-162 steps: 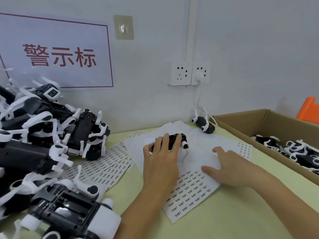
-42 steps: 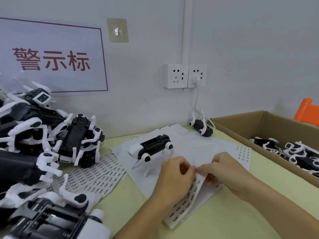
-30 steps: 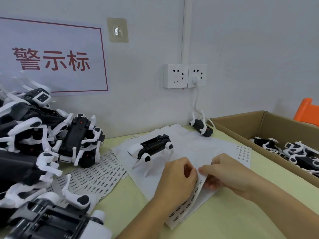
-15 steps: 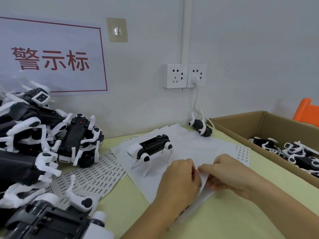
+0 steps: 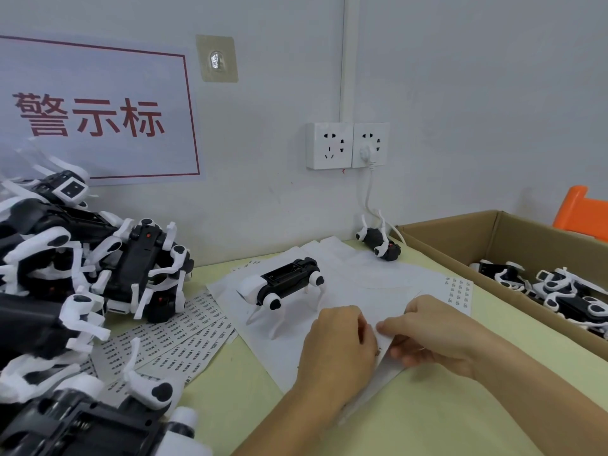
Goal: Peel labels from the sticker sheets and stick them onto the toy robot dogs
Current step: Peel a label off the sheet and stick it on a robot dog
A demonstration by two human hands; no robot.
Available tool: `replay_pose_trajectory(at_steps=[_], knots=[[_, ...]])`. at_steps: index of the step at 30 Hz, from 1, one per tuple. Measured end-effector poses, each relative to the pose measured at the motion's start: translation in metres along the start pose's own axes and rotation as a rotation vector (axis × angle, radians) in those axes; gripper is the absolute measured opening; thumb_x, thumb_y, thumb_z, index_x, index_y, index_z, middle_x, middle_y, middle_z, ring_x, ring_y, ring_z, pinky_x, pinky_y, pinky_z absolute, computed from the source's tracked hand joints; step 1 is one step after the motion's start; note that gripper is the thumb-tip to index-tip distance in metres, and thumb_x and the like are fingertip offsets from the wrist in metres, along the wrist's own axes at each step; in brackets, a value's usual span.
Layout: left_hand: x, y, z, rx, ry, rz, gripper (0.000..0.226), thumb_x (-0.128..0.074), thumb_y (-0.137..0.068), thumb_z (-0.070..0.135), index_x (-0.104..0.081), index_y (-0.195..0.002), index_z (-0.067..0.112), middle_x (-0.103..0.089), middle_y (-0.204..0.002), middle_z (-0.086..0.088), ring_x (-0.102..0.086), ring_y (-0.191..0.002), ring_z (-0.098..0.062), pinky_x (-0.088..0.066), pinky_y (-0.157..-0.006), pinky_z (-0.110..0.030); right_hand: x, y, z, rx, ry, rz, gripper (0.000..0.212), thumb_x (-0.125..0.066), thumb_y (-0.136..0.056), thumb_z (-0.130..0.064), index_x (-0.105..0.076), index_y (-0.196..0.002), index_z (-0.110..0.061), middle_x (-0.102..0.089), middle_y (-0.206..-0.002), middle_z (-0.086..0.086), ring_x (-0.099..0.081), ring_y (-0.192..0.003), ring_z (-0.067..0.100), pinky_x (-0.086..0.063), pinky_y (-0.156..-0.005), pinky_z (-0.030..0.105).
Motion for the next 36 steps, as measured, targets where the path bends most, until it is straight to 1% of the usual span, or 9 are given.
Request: replay_pose_trajectory(at_steps=[3,6,8,11,15,18,24,30,36], knots=[[0.001,-0.004,-0.009,0.054,0.107,0.003,0.022,-0.056,-0.096,0.019,-0.07,-0.079,0.013,-0.068,-0.073,0.001,-0.062,-0.064,-0.01,-0.056,-0.065,-0.032,-0.001,0.0,0.001,-0.016,-0.014,-0.042,0.016,-0.064,-0.092,-0.005,-0.073,-0.081,0.003,-0.076,-0.084,0.016,-0.065,-0.058,0.016,-0.052,-0.05,0.024],[0.003,-0.007,-0.016,0.113,0.197,0.006,0.024,-0.057,-0.095,0.013,-0.069,-0.075,0.02,-0.069,-0.076,0.002,-0.061,-0.062,-0.007,-0.05,-0.055,-0.02,-0.003,0.0,0.001,-0.024,-0.021,-0.088,0.017,-0.062,-0.093,-0.005,-0.075,-0.083,0.0,-0.078,-0.088,0.014,-0.068,-0.063,0.017,-0.05,-0.048,0.022],[0.003,-0.007,-0.016,0.115,0.231,0.001,0.028,-0.057,-0.094,0.012,-0.067,-0.075,0.029,-0.069,-0.083,0.004,-0.061,-0.065,-0.005,-0.044,-0.055,-0.014,-0.003,0.001,0.001,-0.026,-0.025,-0.097,0.02,-0.062,-0.093,-0.005,-0.075,-0.078,-0.003,-0.078,-0.088,0.014,-0.07,-0.064,0.018,-0.049,-0.048,0.022],[0.003,-0.006,-0.009,0.067,0.255,-0.013,0.019,-0.063,-0.091,0.019,-0.073,-0.076,0.025,-0.07,-0.075,0.009,-0.059,-0.058,0.001,-0.043,-0.053,-0.011,-0.003,0.001,0.002,-0.02,-0.023,-0.099,0.027,-0.063,-0.092,-0.005,-0.074,-0.068,-0.007,-0.077,-0.087,0.015,-0.071,-0.07,0.021,-0.048,-0.047,0.022],[0.003,-0.005,-0.008,0.07,0.259,-0.004,0.015,-0.068,-0.091,0.024,-0.075,-0.079,0.023,-0.069,-0.072,0.009,-0.059,-0.056,0.001,-0.042,-0.05,-0.012,-0.005,0.0,0.001,-0.012,-0.011,-0.109,0.014,-0.062,-0.093,-0.007,-0.073,-0.086,-0.002,-0.078,-0.089,0.013,-0.072,-0.071,0.018,-0.049,-0.049,0.021],[0.004,-0.006,-0.009,0.097,0.279,0.003,0.016,-0.069,-0.091,0.021,-0.075,-0.077,0.021,-0.068,-0.07,0.008,-0.059,-0.054,0.002,-0.042,-0.048,-0.012,-0.005,0.0,0.001,-0.001,0.003,-0.109,0.013,-0.062,-0.094,-0.009,-0.073,-0.091,-0.002,-0.078,-0.091,0.011,-0.072,-0.073,0.016,-0.049,-0.051,0.02],[0.003,-0.004,-0.008,0.111,0.188,0.007,0.016,-0.065,-0.091,0.026,-0.071,-0.076,0.025,-0.07,-0.08,0.009,-0.063,-0.075,-0.004,-0.05,-0.063,-0.018,-0.005,0.0,-0.001,0.017,0.009,-0.084,0.017,-0.064,-0.093,-0.009,-0.072,-0.078,-0.006,-0.078,-0.084,0.01,-0.072,-0.069,0.017,-0.048,-0.049,0.021],[0.002,-0.002,-0.002,0.051,0.045,-0.006,0.019,-0.057,-0.096,0.033,-0.067,-0.086,0.021,-0.067,-0.084,0.007,-0.063,-0.075,-0.009,-0.057,-0.071,-0.032,-0.004,0.001,-0.002,0.039,0.016,-0.059,0.032,-0.066,-0.091,-0.008,-0.07,-0.06,-0.011,-0.075,-0.071,0.01,-0.072,-0.064,0.017,-0.049,-0.048,0.022],[-0.002,0.001,0.004,0.005,-0.08,-0.036,0.023,-0.045,-0.101,0.033,-0.06,-0.093,0.017,-0.064,-0.093,0.003,-0.06,-0.084,-0.017,-0.052,-0.075,-0.04,-0.003,0.001,-0.001,0.037,0.016,-0.072,0.037,-0.065,-0.091,-0.006,-0.072,-0.054,-0.011,-0.074,-0.07,0.013,-0.07,-0.061,0.018,-0.049,-0.048,0.022]])
Point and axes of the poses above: each hand's wrist, its own y-axis away from the middle knuckle, its own x-axis out of the back of the hand, z = x × y, the point moved 7 cm from there along -y, towards the middle knuckle
